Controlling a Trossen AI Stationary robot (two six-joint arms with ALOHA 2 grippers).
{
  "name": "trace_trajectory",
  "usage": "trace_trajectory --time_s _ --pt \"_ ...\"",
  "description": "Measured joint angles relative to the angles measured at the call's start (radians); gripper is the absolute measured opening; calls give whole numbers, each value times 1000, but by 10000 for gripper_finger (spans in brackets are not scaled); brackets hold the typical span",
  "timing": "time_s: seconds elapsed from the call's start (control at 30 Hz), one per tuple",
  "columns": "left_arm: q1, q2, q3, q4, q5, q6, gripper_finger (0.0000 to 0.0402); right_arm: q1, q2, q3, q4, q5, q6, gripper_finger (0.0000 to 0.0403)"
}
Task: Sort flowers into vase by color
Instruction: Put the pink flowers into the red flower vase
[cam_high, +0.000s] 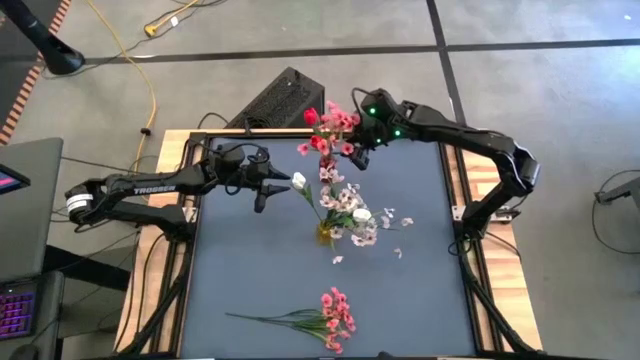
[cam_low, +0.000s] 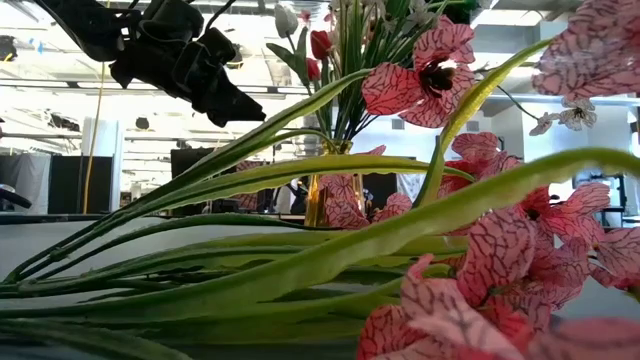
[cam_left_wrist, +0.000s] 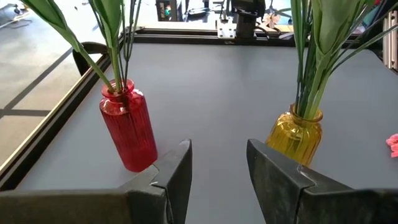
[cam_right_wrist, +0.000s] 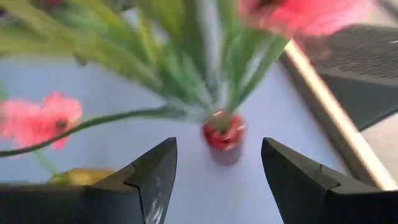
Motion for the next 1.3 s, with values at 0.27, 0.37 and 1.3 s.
trace_trajectory --time_s 0.27,0.37,1.3 --pt "0 0 0 -10 3 1 143 -25 -4 81 -117 109 -46 260" --pt "0 0 0 -20 2 8 143 -36 -5 104 -157 109 -46 260" --pt "-9 0 0 -23 44 -72 143 -70 -4 328 -573 209 -20 260"
